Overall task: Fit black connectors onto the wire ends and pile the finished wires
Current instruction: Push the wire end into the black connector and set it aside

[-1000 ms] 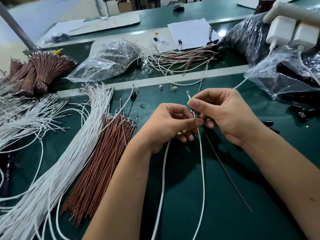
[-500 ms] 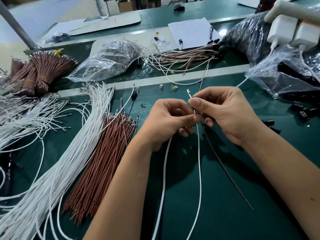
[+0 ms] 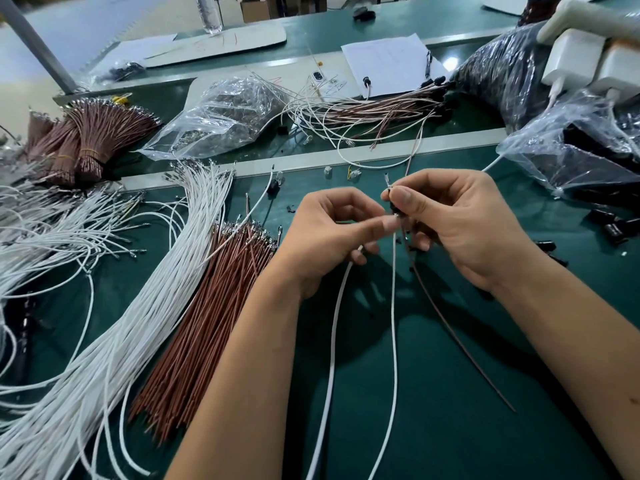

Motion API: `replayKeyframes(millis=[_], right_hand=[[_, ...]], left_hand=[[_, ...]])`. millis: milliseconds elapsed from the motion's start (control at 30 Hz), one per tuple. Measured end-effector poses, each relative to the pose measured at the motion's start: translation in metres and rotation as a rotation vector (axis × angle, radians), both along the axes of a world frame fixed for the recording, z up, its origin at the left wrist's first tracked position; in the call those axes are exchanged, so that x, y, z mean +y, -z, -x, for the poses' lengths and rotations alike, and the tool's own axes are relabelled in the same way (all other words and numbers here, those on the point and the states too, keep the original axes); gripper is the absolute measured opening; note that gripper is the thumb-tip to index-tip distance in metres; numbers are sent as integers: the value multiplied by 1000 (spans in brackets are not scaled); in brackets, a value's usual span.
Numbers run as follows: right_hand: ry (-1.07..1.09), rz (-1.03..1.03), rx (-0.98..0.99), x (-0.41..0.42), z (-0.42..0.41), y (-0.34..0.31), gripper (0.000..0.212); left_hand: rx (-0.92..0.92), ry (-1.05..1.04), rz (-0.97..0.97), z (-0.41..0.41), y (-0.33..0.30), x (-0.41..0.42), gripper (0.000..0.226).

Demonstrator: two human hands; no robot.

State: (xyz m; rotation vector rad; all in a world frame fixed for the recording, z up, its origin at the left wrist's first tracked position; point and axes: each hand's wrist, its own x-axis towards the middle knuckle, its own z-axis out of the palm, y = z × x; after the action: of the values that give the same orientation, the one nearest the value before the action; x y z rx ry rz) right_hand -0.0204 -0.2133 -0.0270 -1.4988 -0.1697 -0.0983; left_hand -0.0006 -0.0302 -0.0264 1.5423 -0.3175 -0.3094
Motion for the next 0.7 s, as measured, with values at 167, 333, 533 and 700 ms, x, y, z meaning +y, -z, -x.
replayKeyframes(millis=[167,333,533,700], right_hand=[[-40,61,-28,4,3,-1,21],[3,-16,30,4,0,-1,35],[8,-37,42,6,0,0,30],[403,614,-411,0,1,1,27]], left_hand=[[-12,-98,107,-1,-1,0,19],[81,-61,185,2,-1,-8,26],[184,-67,301,1,0,-10,13],[171,-298,244,-5,1,-6,5]])
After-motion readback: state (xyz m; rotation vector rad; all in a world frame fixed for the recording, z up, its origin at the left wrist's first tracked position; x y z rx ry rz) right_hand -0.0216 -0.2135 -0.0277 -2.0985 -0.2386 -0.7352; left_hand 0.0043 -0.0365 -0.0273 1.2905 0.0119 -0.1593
